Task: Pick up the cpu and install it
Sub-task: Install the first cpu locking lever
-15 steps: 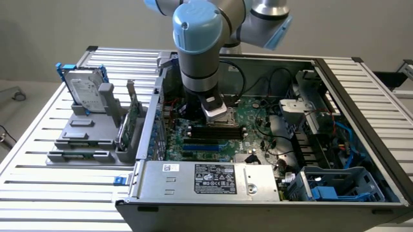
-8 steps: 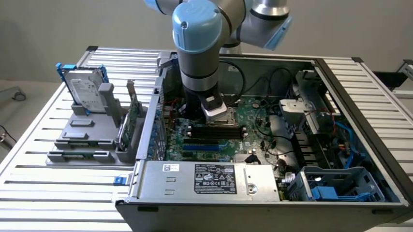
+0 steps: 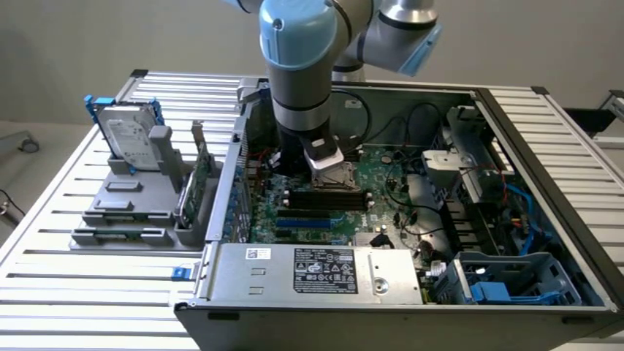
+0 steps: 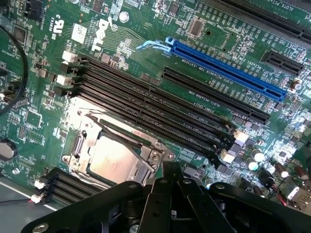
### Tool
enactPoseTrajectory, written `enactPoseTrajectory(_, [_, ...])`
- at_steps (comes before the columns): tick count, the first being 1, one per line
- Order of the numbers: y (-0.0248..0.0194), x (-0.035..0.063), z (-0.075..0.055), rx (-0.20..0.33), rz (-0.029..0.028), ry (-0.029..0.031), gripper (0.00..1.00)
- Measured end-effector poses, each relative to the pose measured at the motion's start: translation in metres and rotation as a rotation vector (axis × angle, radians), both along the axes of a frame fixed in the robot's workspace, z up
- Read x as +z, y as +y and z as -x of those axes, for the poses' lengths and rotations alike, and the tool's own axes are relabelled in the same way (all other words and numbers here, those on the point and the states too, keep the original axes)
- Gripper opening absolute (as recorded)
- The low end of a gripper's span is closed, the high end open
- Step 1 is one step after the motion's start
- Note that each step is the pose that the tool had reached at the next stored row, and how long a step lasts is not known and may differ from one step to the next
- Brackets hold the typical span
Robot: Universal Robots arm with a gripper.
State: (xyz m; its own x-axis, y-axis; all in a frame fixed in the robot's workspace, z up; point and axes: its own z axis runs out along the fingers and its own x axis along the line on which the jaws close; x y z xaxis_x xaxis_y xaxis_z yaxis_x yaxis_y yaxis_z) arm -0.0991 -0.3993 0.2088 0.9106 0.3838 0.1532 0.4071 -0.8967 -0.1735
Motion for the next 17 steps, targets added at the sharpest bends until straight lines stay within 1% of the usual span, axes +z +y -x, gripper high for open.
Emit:
enactPoseTrajectory(2, [0.0,0.0032,0.0,0.0,0.0002,0.0001,0.11])
enactPoseTrajectory(7, [0.0,0.0233,0.0,0.0,0.0001,0.0001,0.11])
enactPoseTrajectory(10, [-0.0005,0.031,0.001,0.0,0.0006,0.0,0.11])
enactPoseTrajectory(11, [-0.0012,0.0331,0.001,-0.001,0.0007,0.0,0.11])
enactPoseTrajectory(13, [-0.0038,0.0365,0.001,-0.003,0.0013,-0.0001,0.11])
enactPoseTrajectory(17, [-0.0096,0.0375,0.0,-0.003,0.007,0.0,0.11])
